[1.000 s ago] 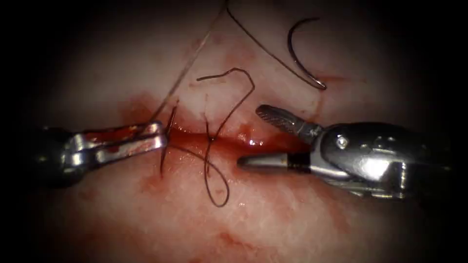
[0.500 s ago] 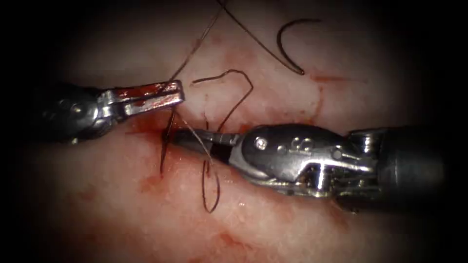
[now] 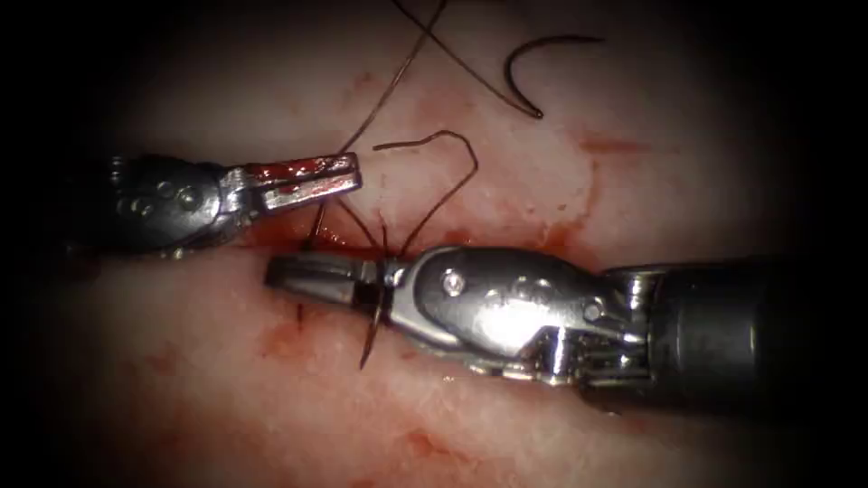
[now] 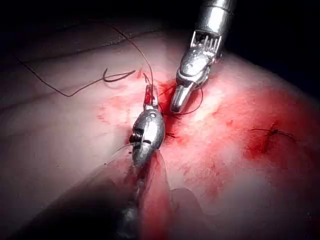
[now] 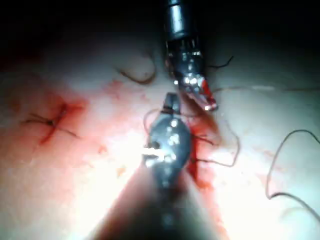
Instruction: Wound Closure
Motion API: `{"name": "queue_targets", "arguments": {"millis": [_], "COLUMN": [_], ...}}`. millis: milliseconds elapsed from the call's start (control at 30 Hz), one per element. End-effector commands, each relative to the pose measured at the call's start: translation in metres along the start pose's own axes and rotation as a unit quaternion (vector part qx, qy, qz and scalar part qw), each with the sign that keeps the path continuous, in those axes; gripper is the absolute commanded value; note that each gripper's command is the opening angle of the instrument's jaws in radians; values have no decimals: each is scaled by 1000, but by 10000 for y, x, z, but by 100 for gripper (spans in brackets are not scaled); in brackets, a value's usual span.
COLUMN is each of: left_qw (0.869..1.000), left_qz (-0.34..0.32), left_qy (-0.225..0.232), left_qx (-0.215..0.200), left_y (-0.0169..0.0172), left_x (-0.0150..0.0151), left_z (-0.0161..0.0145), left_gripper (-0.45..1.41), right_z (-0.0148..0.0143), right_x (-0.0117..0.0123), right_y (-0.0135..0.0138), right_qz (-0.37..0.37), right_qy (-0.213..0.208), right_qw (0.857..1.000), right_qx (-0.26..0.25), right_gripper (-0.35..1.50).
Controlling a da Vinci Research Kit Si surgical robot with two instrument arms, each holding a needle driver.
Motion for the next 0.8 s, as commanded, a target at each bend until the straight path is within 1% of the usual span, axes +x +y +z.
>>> {"name": "queue_targets", "arguments": {"millis": [33, 100, 133, 167, 200, 300, 433, 467, 533, 600, 633, 667, 700, 800], "left_qw": [1000, 1000, 1000, 1000, 1000, 1000, 1000, 1000, 1000, 1000, 1000, 1000, 1000, 1000], "left_qz": [1, -1, 0, 0, -1, -2, -2, -4, -4, -6, -8, -8, -8, -8], "left_qy": [0, 0, 0, 0, 0, -1, -4, -5, -5, -6, -6, -6, -5, -4], "left_qx": [-1, -1, -2, -2, -3, -4, -4, -3, -3, -3, -3, -4, -4, -5], "left_y": [3, 6, 8, 8, 11, 17, 25, 31, 36, 39, 41, 42, 45, 51], "left_x": [-7, -9, -11, -11, -13, -15, -19, -25, -31, -32, -32, -31, -30, -27], "left_z": [4, 2, -1, -1, -4, -9, -13, -13, -10, -10, -11, -13, -15, -19], "left_gripper": [-45, -45, -45, -45, -45, -45, -45, -45, -45, -45, -45, -45, -45, -45], "right_z": [5, -1, -7, -7, -13, -20, -27, -28, -28, -28, -28, -29, -30, -31], "right_x": [-7, -7, -6, -6, -7, -7, -5, -2, 2, 4, 4, 4, 4, 4], "right_y": [2, 4, 6, 6, 7, 7, 7, 5, 4, 2, 1, 0, 0, -2], "right_qz": [0, 2, 4, 4, 5, 7, 6, 11, 24, 43, 61, 78, 109, 123], "right_qy": [12, 31, 41, 41, 50, 63, 77, 92, 104, 109, 110, 110, 111, 100], "right_qw": [1000, 999, 999, 999, 998, 996, 994, 992, 989, 986, 982, 979, 973, 970], "right_qx": [-6, -16, -30, -30, -45, -62, -75, -84, -104, -119, -138, -152, -168, -187], "right_gripper": [-35, -35, -35, -35, -35, -35, -35, -35, -35, -35, -35, -16, -3, -3]}}
